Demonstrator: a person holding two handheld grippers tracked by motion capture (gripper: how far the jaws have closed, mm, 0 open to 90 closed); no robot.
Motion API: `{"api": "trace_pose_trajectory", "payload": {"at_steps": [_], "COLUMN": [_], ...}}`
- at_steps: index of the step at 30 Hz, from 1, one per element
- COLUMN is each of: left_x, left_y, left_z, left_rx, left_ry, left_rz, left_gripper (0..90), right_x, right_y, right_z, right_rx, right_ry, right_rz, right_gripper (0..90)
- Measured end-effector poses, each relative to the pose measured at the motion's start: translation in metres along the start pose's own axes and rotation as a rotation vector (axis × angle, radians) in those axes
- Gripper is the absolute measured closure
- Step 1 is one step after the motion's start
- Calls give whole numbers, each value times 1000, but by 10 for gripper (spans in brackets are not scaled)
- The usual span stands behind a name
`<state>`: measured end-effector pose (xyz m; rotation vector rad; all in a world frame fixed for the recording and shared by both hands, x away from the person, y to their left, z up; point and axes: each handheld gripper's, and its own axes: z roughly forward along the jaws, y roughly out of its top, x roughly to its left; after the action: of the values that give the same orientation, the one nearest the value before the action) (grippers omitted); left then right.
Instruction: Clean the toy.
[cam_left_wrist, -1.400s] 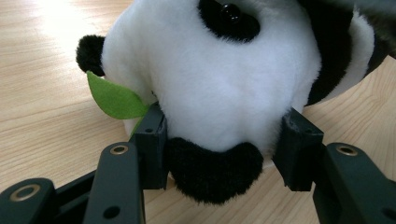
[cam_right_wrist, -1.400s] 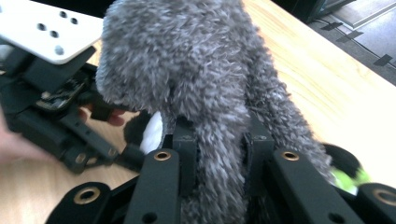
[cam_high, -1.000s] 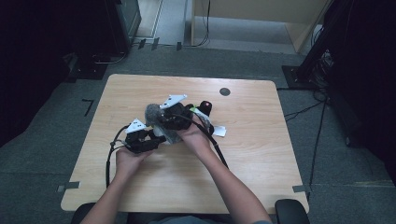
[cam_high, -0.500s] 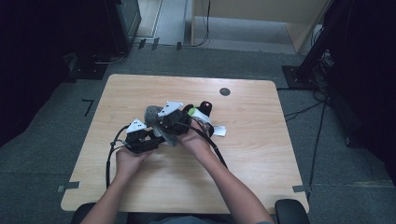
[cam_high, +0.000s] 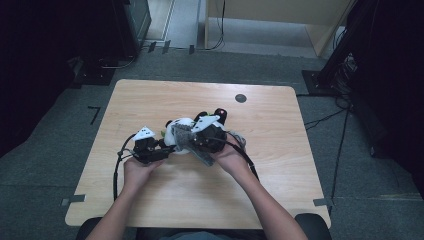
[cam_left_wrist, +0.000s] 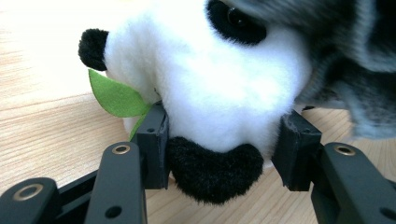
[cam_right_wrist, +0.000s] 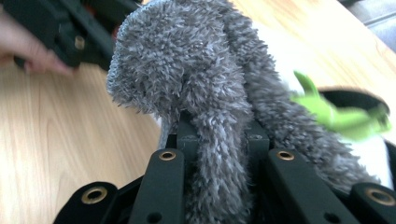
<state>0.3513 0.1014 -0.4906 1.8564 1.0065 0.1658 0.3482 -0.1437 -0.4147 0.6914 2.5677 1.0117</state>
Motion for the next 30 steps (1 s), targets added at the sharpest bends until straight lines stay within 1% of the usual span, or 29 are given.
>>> {"api": "trace_pose_trajectory", "payload": {"at_steps": [3, 5, 6, 7, 8, 10, 12, 14, 17, 18, 19, 20, 21, 22, 25, 27, 28, 29, 30], "left_x": [0, -1, -1, -2, -2, -3, -3, -3, -3, -3, -3, -3, -3, -3, -3, -3, -3, -3, -3], "left_y": [0, 0, 0, 0, 0, 0, 0, 0, -1, -1, -1, -1, -1, -1, -1, 0, 0, 0, 0], "left_z": [0, 0, 0, 0, 0, 1, 1, 1, 1, 1, 1, 1, 1, 0, 0, 0, 0, 0, 0], "left_rx": [-1, 1, 1, 1, 1, 1, 4, 4, 6, 7, 7, 8, 9, 12, 13, 16, 16, 16, 16], "left_ry": [0, 5, 5, 6, 3, 2, 3, 2, 3, 3, 3, 4, 4, 4, 6, 4, 4, 4, 3], "left_rz": [5, 18, 18, 22, 22, 27, 30, 29, 33, 41, 41, 41, 39, 40, 39, 32, 30, 30, 25], "left_gripper": [464, 464, 464, 464, 465, 466, 466, 466, 464, 463, 462, 462, 456, 453, 448, 444, 442, 437, 437], "right_x": [-3, -6, -9, -9, -15, -19, -23, -25, -26, -23, -20, -20, -17, -10, 3, 11, 17, 17, 20], "right_y": [-8, -11, -13, -13, -16, -17, -18, -18, -17, -16, -15, -15, -14, -11, -9, -10, -12, -12, -14], "right_z": [-10, -15, -19, -19, -25, -29, -32, -34, -35, -36, -37, -37, -38, -42, -45, -44, -43, -43, -41], "right_rx": [17, 22, 25, 25, 21, 12, 0, -9, -16, -29, -34, -34, -43, -67, -84, -83, -72, -72, -68], "right_ry": [-21, -25, -24, -24, -30, -37, -49, -57, -50, -24, -12, -12, -2, 26, 64, 77, 92, 92, 100], "right_rz": [3, 23, 45, 45, 81, 113, 135, 147, 161, 161, 156, 156, 145, 127, 106, 89, 84, 84, 82], "right_gripper": [760, 761, 761, 761, 762, 762, 762, 763, 764, 764, 764, 764, 764, 762, 760, 759, 759, 759, 758]}}
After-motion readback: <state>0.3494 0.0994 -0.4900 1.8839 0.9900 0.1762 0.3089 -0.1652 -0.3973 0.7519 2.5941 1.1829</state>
